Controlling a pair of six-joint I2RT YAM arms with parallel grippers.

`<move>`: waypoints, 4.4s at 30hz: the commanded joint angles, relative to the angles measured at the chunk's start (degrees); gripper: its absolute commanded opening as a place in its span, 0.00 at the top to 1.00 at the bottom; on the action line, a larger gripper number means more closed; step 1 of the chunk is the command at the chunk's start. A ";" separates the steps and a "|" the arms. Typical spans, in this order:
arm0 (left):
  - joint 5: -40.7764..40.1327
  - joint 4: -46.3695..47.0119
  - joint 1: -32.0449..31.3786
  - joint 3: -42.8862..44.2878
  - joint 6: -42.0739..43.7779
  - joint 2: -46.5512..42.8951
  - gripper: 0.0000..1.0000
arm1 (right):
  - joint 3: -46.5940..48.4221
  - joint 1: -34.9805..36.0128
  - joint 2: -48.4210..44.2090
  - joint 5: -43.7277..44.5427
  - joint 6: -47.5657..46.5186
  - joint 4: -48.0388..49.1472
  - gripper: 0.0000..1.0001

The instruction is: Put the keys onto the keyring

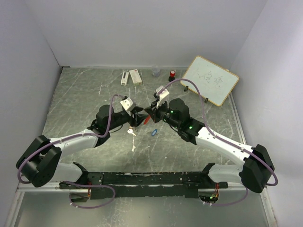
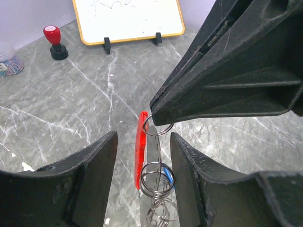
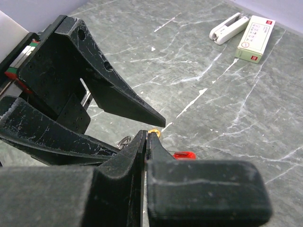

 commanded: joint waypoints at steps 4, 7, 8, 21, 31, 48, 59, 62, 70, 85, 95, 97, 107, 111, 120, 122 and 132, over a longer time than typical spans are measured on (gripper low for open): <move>1.66 2.10 -0.38 0.10 0.19 -0.64 0.46 | 0.56 0.15 -0.47 -0.02 0.26 1.01 1.00; 1.45 1.07 -0.39 1.21 0.23 0.51 0.56 | 0.57 0.22 -0.65 -0.17 0.33 1.16 1.00; 1.42 0.82 -0.36 1.48 0.15 0.88 0.59 | 0.51 0.19 -0.63 -0.28 0.35 1.12 1.00; 1.28 1.89 -0.38 2.34 -0.91 1.33 0.74 | 0.11 0.15 -0.17 -0.81 0.62 1.34 1.00; 1.57 2.52 -0.38 2.18 -1.26 1.07 0.77 | 0.02 0.20 -0.37 -0.82 0.71 1.27 1.00; -3.97 10.55 -0.43 -3.83 -1.59 -2.12 0.93 | -0.60 0.18 -1.53 0.21 1.38 0.66 0.86; -0.84 14.69 -0.39 -6.86 1.36 -4.00 0.93 | -1.80 0.13 -6.36 7.97 2.04 0.11 0.54; 0.06 14.29 -0.39 -6.79 2.09 -4.27 0.93 | -1.53 0.11 -6.31 9.86 1.54 -1.07 0.53; 5.59 18.61 -0.40 -9.41 5.85 -4.94 0.93 | -2.71 0.10 -6.08 10.09 1.48 -1.56 0.53; 7.71 17.73 -0.38 -8.56 6.99 -4.47 0.93 | -5.21 0.10 -6.40 4.40 2.34 -0.92 0.54; 0.43 8.13 -0.38 -2.84 1.71 -2.55 0.93 | -5.87 0.07 -6.81 5.54 2.41 -1.35 0.53; -0.62 5.82 -0.35 -1.84 1.00 -2.36 0.93 | -5.90 0.13 -6.83 6.45 2.30 -1.45 0.53; -2.73 0.31 -0.39 0.54 -1.24 -1.93 0.93 | -4.74 0.15 -3.98 6.88 1.39 -0.83 0.52; -2.38 -0.82 -0.41 1.50 -1.94 -1.75 0.93 | -4.49 0.13 -2.35 6.70 1.32 0.09 0.52; -1.18 -4.44 -0.47 3.54 -2.85 -1.46 0.93 | -3.81 0.06 -0.19 6.89 1.07 1.91 0.52; -0.88 -5.09 -0.40 3.98 -2.85 -1.10 0.93 | -3.54 0.12 0.16 7.26 0.81 2.26 0.52; -1.21 -11.19 -0.55 5.86 -2.54 0.27 0.93 | -2.25 0.08 0.67 9.00 -0.61 2.82 0.52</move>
